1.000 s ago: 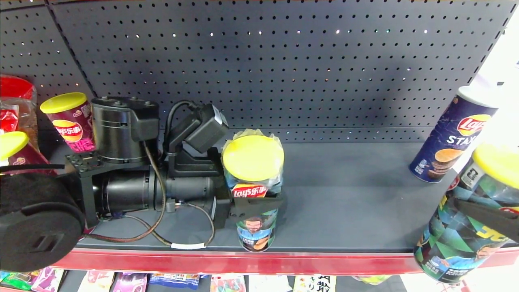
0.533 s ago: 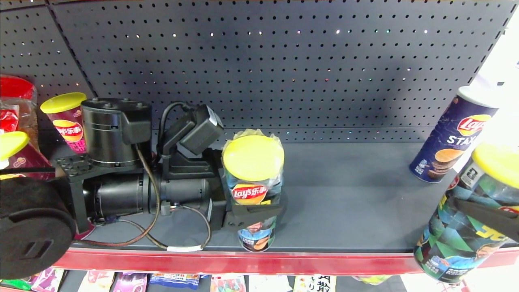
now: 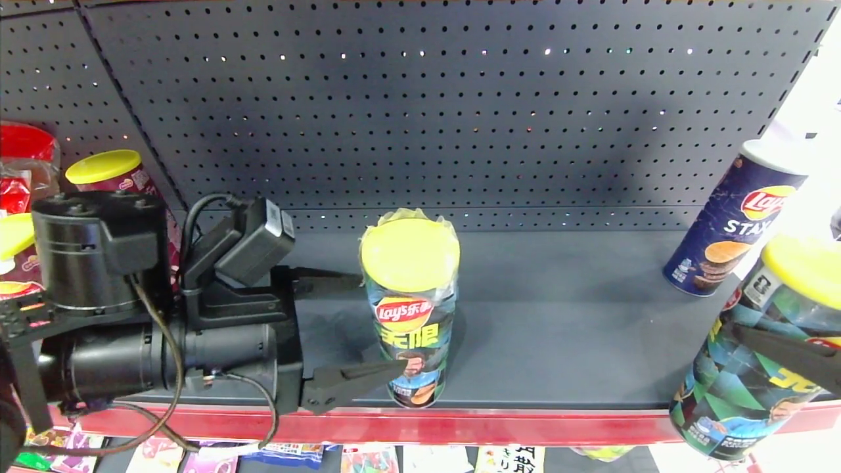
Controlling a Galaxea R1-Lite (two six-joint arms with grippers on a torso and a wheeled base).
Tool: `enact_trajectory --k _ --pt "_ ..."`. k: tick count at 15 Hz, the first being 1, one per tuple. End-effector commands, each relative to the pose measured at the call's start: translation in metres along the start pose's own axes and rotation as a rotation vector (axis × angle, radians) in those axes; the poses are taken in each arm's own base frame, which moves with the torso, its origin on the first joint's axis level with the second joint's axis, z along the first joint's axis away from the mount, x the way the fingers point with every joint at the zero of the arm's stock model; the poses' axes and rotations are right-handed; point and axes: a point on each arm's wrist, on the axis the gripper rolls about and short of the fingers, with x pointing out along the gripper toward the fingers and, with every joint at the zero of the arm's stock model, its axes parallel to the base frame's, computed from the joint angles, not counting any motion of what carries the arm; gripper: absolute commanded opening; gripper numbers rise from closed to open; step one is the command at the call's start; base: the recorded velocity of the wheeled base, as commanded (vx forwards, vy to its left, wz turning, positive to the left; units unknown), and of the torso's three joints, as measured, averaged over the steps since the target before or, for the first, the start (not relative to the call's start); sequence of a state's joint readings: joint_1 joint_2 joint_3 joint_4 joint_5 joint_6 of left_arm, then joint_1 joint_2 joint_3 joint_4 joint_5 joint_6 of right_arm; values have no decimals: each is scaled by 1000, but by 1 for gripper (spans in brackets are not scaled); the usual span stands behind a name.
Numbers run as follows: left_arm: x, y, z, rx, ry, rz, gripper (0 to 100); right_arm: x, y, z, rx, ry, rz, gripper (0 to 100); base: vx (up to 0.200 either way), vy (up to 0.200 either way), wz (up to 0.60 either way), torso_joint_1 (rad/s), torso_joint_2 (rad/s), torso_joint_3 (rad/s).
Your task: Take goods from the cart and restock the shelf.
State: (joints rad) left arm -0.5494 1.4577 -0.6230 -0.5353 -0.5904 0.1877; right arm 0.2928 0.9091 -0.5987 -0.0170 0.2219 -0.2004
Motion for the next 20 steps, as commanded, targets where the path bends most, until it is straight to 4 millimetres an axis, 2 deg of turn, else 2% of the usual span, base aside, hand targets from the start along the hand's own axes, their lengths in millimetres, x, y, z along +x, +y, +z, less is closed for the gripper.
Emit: enact_trajectory --k 1,8,11,17,19,20 --pt "-16 -9 -2 7 -14 13 100 2 0 0 1 7 4 0 0 0 0 0 0 0" --pt "-56 -32 -29 -12 5 108 100 6 0 1 -1 15 19 0 0 0 0 0 0 0" --pt "-72 -46 -44 -16 22 159 100 17 2 8 -11 27 65 0 0 0 0 0 0 0" --pt "-97 -66 -65 -24 16 265 100 80 -4 27 -37 -42 93 0 0 0 0 0 0 0" --pt "-100 -69 -68 -33 10 267 100 88 -3 33 -40 -49 108 0 0 0 0 0 0 0" --pt "-103 -72 -71 -34 13 280 100 104 1 45 -47 -57 138 0 0 0 0 0 0 0"
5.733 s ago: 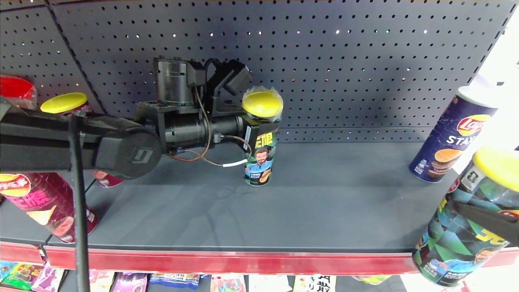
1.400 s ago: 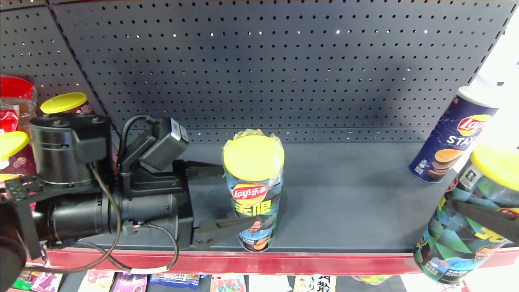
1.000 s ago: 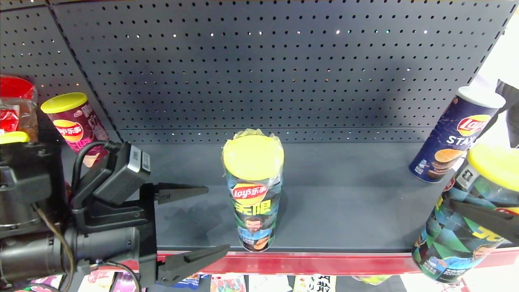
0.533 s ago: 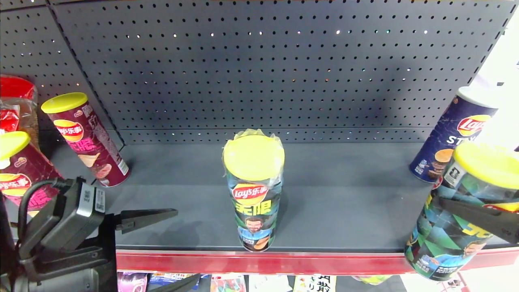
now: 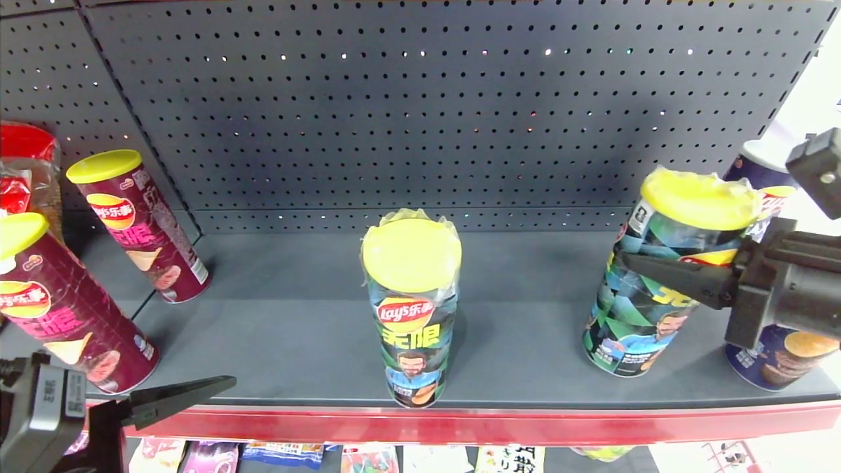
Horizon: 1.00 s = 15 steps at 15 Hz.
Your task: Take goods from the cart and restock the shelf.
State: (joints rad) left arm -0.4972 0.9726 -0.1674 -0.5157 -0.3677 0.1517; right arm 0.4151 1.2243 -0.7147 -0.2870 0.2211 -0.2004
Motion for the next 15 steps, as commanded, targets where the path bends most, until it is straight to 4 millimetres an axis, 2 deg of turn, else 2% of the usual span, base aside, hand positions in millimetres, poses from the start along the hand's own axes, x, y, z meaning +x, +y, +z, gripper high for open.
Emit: enact_trajectory --k 1,4,5,8,15 --pt "-7 -3 -3 8 -18 9 100 35 0 8 -1 26 47 0 0 0 0 0 0 0" --pt "-12 -5 -6 4 -9 12 100 63 -2 22 -9 4 65 0 0 0 0 0 0 0" --pt "-16 -7 -8 3 -5 22 100 79 -4 27 -16 -33 64 0 0 0 0 0 0 0" --pt "-26 -11 -13 -5 10 26 100 109 -1 29 -30 -89 73 0 0 0 0 0 0 0" --pt "-39 -17 -22 -87 17 67 100 142 8 44 -43 -137 114 0 0 0 0 0 0 0"
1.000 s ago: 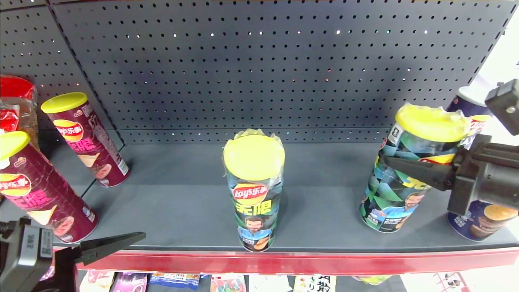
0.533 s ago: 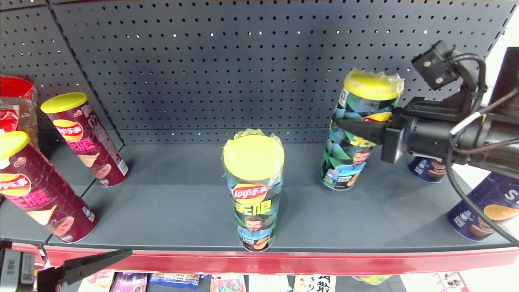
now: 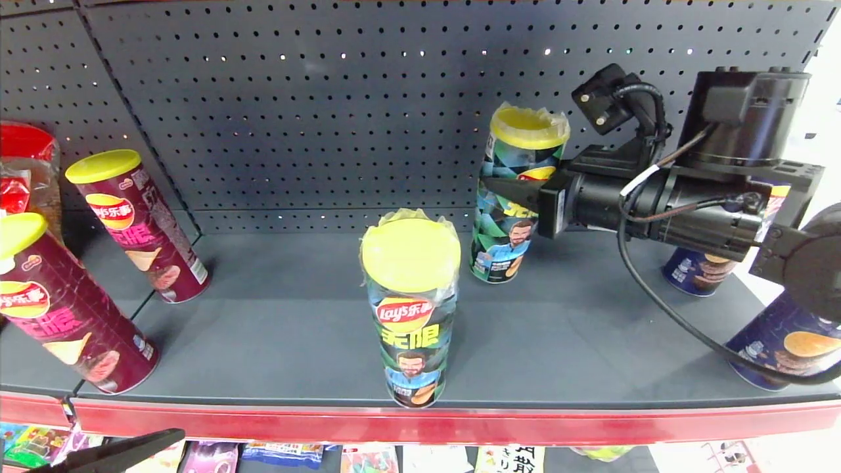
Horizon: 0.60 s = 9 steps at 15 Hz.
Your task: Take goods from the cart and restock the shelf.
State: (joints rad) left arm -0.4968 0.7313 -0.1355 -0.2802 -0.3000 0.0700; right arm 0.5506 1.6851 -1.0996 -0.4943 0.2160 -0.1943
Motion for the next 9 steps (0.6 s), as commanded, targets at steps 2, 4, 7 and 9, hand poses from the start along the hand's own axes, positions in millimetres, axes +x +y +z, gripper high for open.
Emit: enact_trajectory --k 2,4,7,9 --pt "-7 -2 -4 -17 -11 24 100 15 2 -6 3 17 19 0 0 0 0 0 0 0" --pt "-10 -3 -7 -20 -2 27 100 20 3 -7 4 16 25 0 0 0 0 0 0 0" --pt "-12 -3 -6 -22 3 60 100 34 3 -5 1 4 35 0 0 0 0 0 0 0" --pt "-12 -3 -6 -22 1 62 100 41 5 -4 0 -4 51 0 0 0 0 0 0 0"
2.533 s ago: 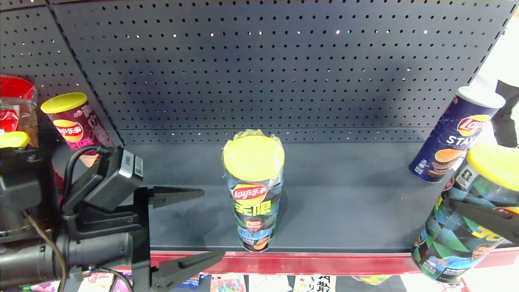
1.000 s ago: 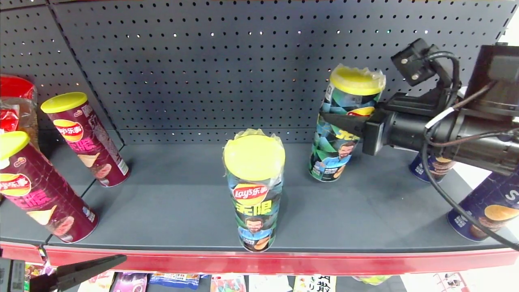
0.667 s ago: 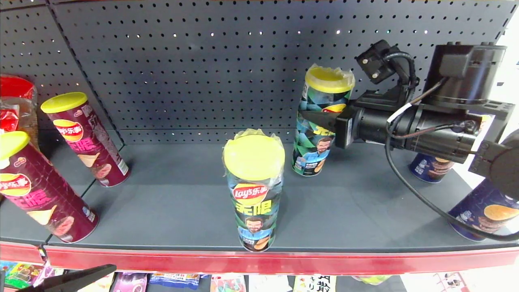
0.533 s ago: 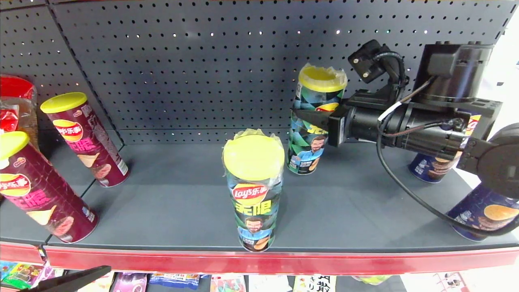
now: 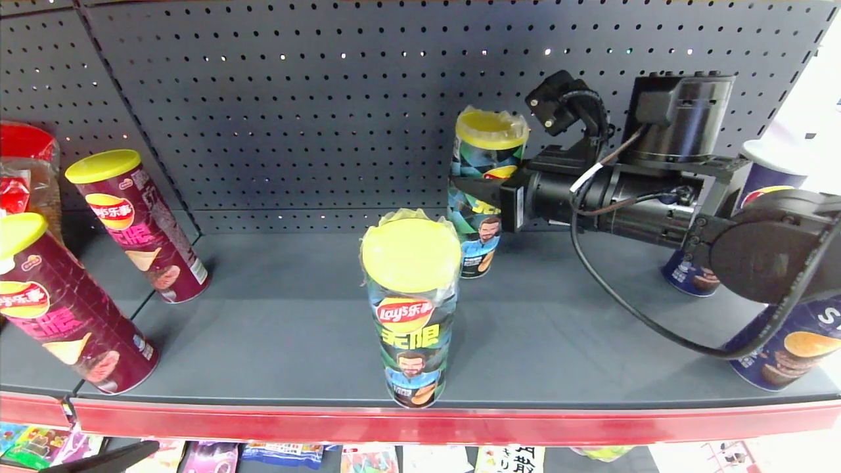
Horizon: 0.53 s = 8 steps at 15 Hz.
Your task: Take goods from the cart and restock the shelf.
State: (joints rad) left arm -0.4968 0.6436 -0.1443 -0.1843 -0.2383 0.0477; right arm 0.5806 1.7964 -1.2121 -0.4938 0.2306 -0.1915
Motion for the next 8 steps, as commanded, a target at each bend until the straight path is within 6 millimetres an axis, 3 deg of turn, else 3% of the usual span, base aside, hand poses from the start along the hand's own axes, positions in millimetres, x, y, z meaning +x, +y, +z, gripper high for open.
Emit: enact_trajectory --k 1,8 --pt "0 0 0 0 -1 2 100 10 1 -2 -1 -2 20 0 0 0 0 0 0 0" --pt "0 0 -2 -1 6 12 100 23 4 -12 5 22 36 0 0 0 0 0 0 0"
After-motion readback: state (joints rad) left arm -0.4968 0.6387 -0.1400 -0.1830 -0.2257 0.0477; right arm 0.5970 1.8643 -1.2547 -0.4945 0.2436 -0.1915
